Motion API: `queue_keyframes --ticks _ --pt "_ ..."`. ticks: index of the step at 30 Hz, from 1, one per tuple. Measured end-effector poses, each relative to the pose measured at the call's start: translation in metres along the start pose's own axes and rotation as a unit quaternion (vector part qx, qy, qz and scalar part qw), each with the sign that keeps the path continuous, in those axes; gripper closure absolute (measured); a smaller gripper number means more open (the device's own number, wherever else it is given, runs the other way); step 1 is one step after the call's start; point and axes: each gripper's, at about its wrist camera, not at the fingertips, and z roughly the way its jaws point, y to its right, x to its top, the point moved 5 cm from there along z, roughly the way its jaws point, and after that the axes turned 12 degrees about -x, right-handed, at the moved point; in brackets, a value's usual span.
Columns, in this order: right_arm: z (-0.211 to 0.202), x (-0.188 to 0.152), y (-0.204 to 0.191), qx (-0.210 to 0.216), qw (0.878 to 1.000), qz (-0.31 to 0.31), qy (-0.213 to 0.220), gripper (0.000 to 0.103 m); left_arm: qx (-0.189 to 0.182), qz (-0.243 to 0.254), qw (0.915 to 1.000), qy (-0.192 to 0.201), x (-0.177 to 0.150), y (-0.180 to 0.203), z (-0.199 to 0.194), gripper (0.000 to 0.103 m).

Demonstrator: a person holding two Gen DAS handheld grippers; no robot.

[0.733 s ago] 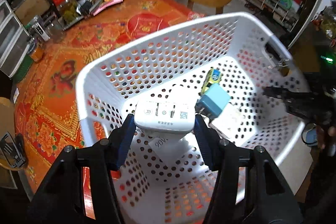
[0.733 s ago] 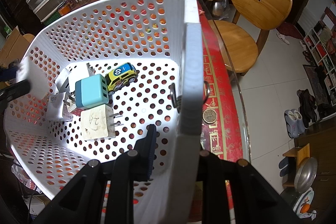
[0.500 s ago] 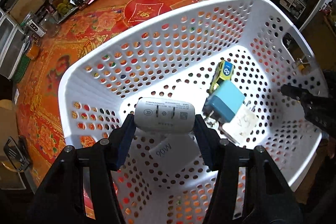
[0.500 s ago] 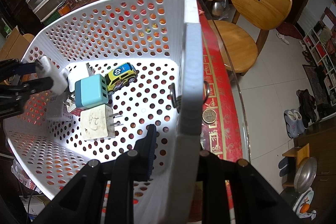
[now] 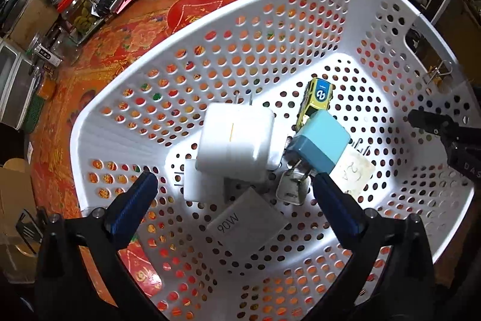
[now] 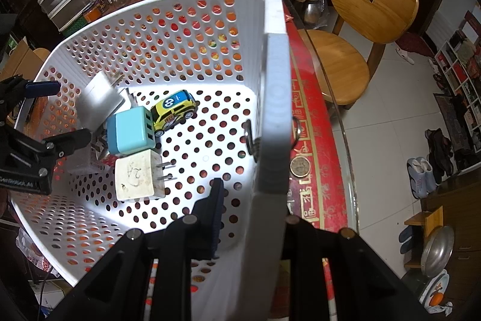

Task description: Organize rigid objects

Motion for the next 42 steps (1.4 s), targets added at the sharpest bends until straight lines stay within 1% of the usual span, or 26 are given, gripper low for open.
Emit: queue_keyframes --ticks 2,6,9,11,13,14,15,16,18,20,21,22,24,26,29,30,31,33,35,37,39,41,42 --pt "0.0 0.0 0.0 0.0 1.0 -0.001 0.0 0.081 0.005 -0.003 0.9999 0.009 0.0 -0.001 -0.006 0.001" --pt "0.0 0.0 0.0 -0.001 1.0 -0.001 0.0 0.081 -0.005 -0.012 0.9994 0.032 -0.004 -0.004 -0.021 0.001" --pt "0.0 0.001 -0.001 -0.001 1.0 -0.001 0.0 0.081 -0.012 -0.022 0.9979 0.06 -0.012 -0.009 -0.036 0.001" --pt "0.0 0.0 -0.001 0.0 1.0 -0.001 0.001 0.074 -0.008 -0.033 0.9958 0.085 -0.021 -0.015 -0.05 0.001" --pt "0.0 0.0 0.0 -0.002 1.0 0.001 0.003 0.048 -0.006 -0.042 0.9926 0.113 -0.033 -0.02 -0.067 0.001" --pt "-0.002 0.0 0.0 -0.002 1.0 0.002 0.008 0.042 -0.009 -0.046 0.9909 0.126 -0.039 -0.021 -0.075 0.001" --pt "-0.005 -0.001 -0.001 -0.001 1.0 0.001 0.015 0.036 -0.012 -0.05 0.9877 0.147 -0.049 -0.022 -0.087 0.001" --pt "-0.01 -0.002 0.0 -0.004 1.0 0.002 0.025 0.032 -0.012 -0.053 0.9851 0.163 -0.057 -0.022 -0.097 0.001" --pt "-0.022 -0.004 0.003 -0.01 0.999 0.012 0.047 0.028 -0.007 -0.058 0.9791 0.195 -0.075 -0.022 -0.116 0.001" --pt "-0.047 -0.008 0.012 -0.017 0.995 0.039 0.092 0.024 -0.002 -0.062 0.9727 0.224 -0.094 -0.02 -0.133 0.001" --pt "-0.061 -0.011 0.016 -0.02 0.991 0.056 0.118 0.019 0.0 -0.067 0.9681 0.242 -0.104 -0.018 -0.142 0.001" --pt "-0.074 -0.014 0.019 -0.019 0.987 0.068 0.143 0.011 0.001 -0.073 0.9625 0.261 -0.116 -0.017 -0.152 0.001" --pt "-0.11 -0.029 0.023 -0.009 0.974 0.087 0.208 0.0 0.0 -0.096 0.9525 0.289 -0.141 -0.013 -0.168 0.001" --pt "-0.136 -0.043 0.024 -0.009 0.964 0.098 0.249 0.0 0.002 -0.107 0.9446 0.31 -0.161 -0.006 -0.178 0.001" --pt "-0.167 -0.07 0.025 0.003 0.951 0.11 0.288 0.0 0.041 -0.116 0.9318 0.342 -0.191 0.012 -0.195 0.001" --pt "-0.178 -0.082 0.023 0.01 0.946 0.114 0.304 0.0 0.038 -0.114 0.9275 0.354 -0.201 0.021 -0.201 0.001" --pt "-0.188 -0.094 0.02 0.01 0.941 0.114 0.319 0.0 0.026 -0.114 0.9243 0.363 -0.211 0.03 -0.206 0.001" --pt "-0.203 -0.111 0.011 -0.002 0.936 0.113 0.333 0.0 0.004 -0.112 0.9197 0.376 -0.225 0.046 -0.212 0.001" --pt "-0.222 -0.135 -0.001 -0.007 0.928 0.106 0.358 0.0 0.002 -0.107 0.9183 0.381 -0.237 0.061 -0.215 0.001" --pt "-0.234 -0.151 -0.012 -0.026 0.923 0.085 0.374 0.0 0.012 -0.101 0.9202 0.378 -0.249 0.073 -0.218 0.001" --pt "-0.24 -0.165 -0.023 -0.037 0.92 0.071 0.384 0.0 0.015 -0.103 0.9199 0.378 -0.261 0.081 -0.222 0.001" --pt "-0.24 -0.177 -0.033 -0.037 0.921 0.06 0.383 0.0 0.019 -0.1 0.917 0.386 -0.273 0.088 -0.229 0.001" --pt "-0.238 -0.183 -0.038 -0.033 0.924 0.055 0.377 0.0 0.024 -0.099 0.9165 0.387 -0.279 0.093 -0.233 0.001"
